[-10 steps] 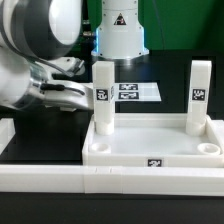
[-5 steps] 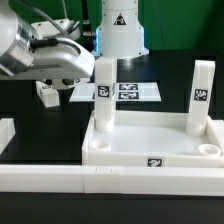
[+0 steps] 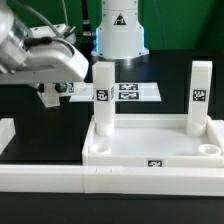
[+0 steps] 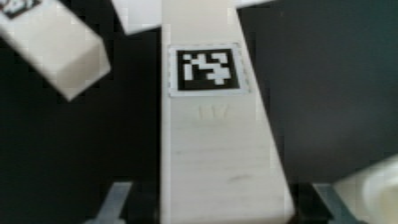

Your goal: Assemble desk

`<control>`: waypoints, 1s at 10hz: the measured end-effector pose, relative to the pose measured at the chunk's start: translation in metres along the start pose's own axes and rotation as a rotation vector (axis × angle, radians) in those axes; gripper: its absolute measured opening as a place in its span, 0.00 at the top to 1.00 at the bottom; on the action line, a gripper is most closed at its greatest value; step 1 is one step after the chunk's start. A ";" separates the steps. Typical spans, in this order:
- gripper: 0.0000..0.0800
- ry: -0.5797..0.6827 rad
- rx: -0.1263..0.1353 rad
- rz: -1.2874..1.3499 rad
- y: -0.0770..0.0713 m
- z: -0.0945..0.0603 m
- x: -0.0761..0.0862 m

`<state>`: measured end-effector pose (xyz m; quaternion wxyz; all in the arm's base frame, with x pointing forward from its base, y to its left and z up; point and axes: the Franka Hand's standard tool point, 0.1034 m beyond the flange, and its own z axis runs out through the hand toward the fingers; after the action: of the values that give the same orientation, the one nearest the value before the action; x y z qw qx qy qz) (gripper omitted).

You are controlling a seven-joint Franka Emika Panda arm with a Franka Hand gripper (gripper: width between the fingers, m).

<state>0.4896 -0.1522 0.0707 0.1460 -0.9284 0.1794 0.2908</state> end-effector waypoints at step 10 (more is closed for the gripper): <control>0.64 0.615 -0.115 -0.134 -0.046 -0.080 0.018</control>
Offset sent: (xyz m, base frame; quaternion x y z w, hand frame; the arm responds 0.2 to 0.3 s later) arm 0.0262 0.0084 0.0304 -0.0424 0.1966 -0.0444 0.9786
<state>0.5616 -0.1458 0.1312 0.0513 -0.9893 0.1368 -0.0041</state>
